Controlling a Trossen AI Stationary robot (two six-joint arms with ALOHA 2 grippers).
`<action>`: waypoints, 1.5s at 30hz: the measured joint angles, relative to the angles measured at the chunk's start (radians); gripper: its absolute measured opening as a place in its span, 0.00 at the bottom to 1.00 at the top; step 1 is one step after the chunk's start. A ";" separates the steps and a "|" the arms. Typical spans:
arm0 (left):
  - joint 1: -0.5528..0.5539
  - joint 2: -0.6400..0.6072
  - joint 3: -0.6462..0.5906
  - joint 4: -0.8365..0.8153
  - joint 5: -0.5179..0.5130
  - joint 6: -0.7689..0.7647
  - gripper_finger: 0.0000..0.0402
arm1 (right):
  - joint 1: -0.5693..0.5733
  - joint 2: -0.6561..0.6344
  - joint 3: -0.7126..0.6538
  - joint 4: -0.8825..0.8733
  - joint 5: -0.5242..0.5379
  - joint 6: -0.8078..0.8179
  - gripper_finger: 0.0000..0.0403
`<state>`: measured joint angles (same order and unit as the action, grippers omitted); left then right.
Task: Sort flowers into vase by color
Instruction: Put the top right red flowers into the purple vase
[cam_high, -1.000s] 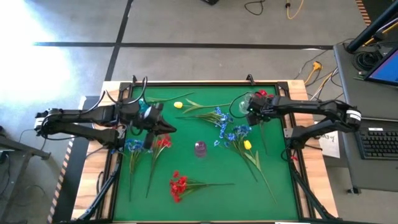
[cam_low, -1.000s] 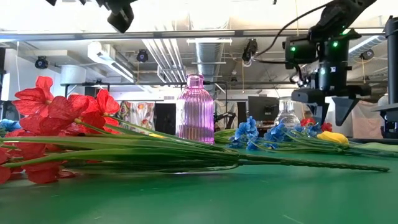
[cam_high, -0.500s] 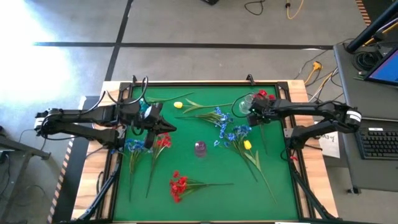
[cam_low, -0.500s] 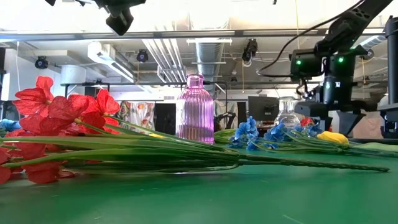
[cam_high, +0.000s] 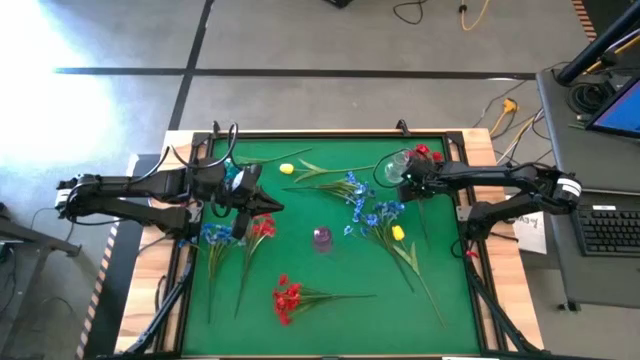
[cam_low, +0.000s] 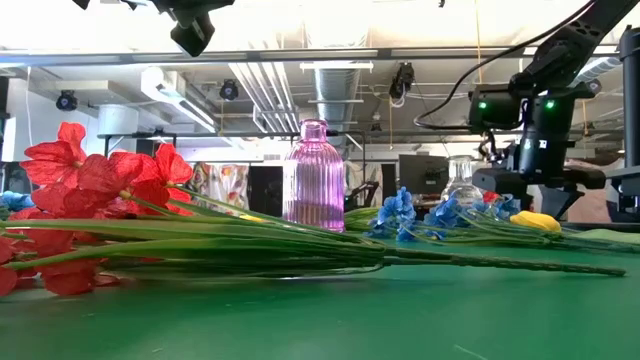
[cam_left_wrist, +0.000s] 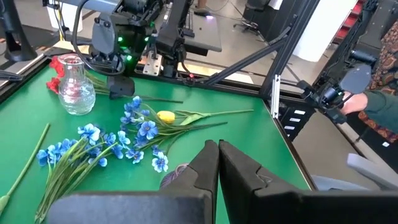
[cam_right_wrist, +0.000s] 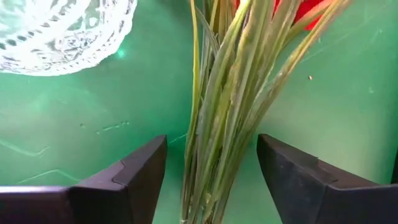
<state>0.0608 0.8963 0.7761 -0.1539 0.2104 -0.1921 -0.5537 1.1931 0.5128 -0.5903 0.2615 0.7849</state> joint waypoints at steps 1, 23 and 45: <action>0.000 0.000 0.000 0.000 0.000 0.000 0.00 | 0.000 0.000 -0.002 0.000 0.000 0.001 0.57; 0.000 0.000 0.000 0.010 0.000 0.000 0.00 | -0.005 -0.034 0.019 -0.030 0.082 0.087 0.04; -0.003 0.030 -0.010 0.011 -0.002 -0.029 0.00 | 0.059 -0.204 0.627 -0.162 0.367 -0.250 0.05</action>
<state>0.0575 0.9265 0.7663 -0.1429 0.2085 -0.2209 -0.4949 0.9894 1.1403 -0.7526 0.6286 0.5350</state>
